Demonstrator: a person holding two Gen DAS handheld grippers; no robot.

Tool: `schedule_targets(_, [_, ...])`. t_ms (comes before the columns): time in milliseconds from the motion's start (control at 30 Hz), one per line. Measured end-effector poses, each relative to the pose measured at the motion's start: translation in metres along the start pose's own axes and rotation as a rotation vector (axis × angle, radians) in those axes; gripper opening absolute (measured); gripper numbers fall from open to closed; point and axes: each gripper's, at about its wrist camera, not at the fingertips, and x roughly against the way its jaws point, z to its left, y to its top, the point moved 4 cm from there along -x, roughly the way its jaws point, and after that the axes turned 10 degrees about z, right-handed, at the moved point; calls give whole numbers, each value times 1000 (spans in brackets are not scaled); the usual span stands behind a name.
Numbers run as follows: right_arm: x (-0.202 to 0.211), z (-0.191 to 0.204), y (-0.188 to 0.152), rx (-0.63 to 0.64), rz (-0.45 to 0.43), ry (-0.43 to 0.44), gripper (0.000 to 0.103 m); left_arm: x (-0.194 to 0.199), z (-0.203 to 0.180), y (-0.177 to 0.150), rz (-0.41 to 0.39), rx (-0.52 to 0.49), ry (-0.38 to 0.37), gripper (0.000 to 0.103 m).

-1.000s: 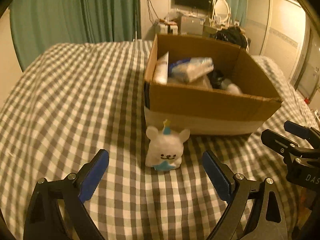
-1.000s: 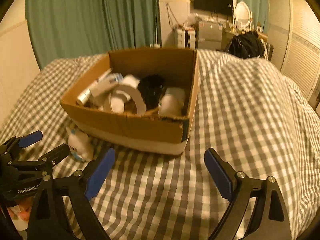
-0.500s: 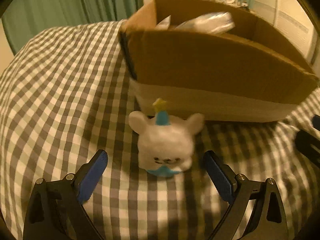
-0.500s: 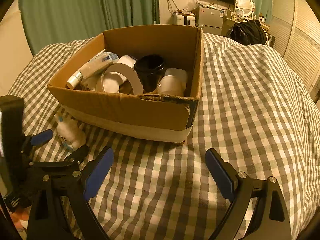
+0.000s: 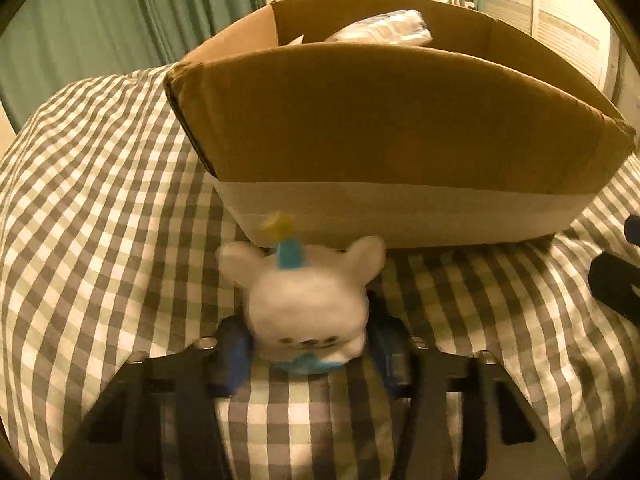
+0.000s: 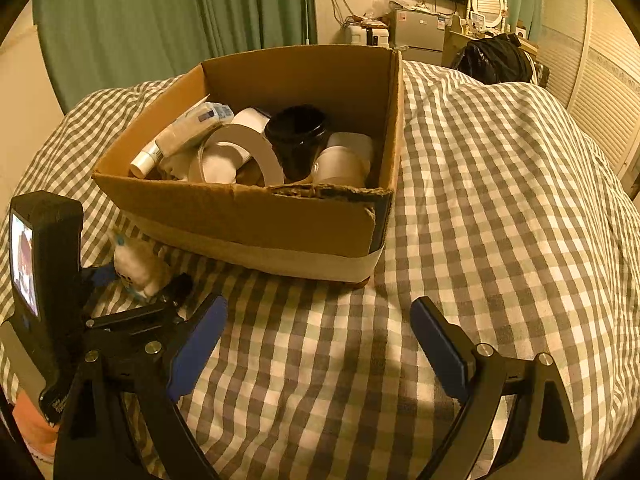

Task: Organize objects
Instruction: 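Move the left gripper to the white bear toy and grasp it, then lower the bear toy into the box and open the left gripper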

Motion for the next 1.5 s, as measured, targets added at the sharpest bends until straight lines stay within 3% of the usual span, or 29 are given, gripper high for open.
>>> schedule_targets(467, [-3,-3,-5,-1,6,-18,93,46,9,-31,-18,35,-123,49])
schedule_targets(633, [2,-3,-7,-1,-17,-36,93,59,20,-44,-4,66,-130,50])
schedule_targets(767, [13,-4,-10,-5,-55,-41,93,70,7,-45,-12,95,-109,50])
schedule_targets(933, [46,-3,-17,-4,-163,-68,93,91,13,-47,-56,90,-77,50])
schedule_targets(1133, [89,-14,-20,-46,-280,-104,93,121,29,-17,-123,75,-45,50])
schedule_targets(1333, [127,-27,12,-67,-359,-94,93,164,23,21,-232,43,-83,50])
schedule_targets(1500, [149,-33,51,-60,-401,-87,93,186,18,79,-318,19,-128,50])
